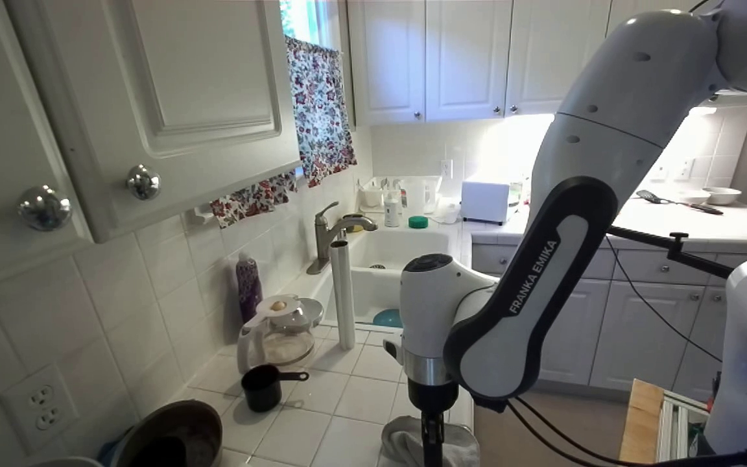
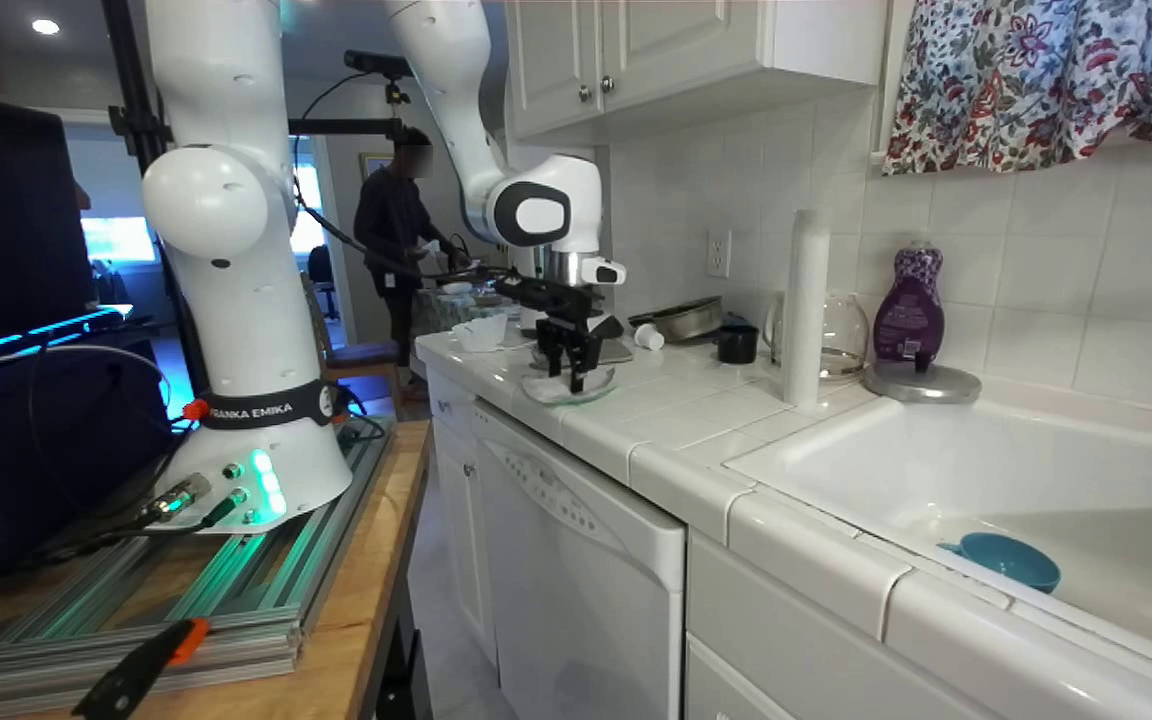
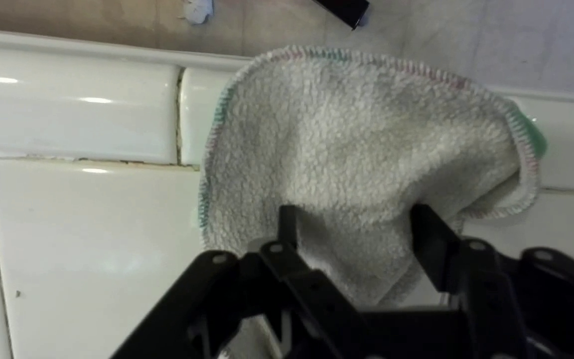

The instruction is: Use the white towel to clean the surface

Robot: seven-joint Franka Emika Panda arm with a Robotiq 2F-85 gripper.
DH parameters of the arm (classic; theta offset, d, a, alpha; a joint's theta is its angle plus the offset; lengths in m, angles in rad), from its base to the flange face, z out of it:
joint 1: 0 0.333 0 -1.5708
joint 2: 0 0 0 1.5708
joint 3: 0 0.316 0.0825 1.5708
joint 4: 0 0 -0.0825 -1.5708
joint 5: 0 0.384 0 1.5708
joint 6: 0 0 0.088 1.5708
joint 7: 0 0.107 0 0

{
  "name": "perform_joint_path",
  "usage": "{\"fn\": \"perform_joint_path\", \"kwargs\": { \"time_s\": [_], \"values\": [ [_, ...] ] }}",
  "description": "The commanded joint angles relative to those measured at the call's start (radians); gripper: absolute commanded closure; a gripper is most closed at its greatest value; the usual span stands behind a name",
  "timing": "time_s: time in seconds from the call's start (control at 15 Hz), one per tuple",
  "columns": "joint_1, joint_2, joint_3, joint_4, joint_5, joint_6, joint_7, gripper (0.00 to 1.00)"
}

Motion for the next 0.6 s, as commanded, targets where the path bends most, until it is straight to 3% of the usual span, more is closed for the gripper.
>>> {"fn": "perform_joint_path", "kwargs": {
  "time_s": [0.0, 0.27, 0.53],
  "values": [
    [0.003, 0.035, 0.0, 0.02, -0.062, 0.021, 0.045, 0.7],
    [0.003, 0.034, 0.003, 0.021, -0.068, 0.026, 0.053, 0.98],
    [-0.027, 0.042, -0.017, 0.009, -0.047, 0.064, 0.035, 0.97]
  ]
}}
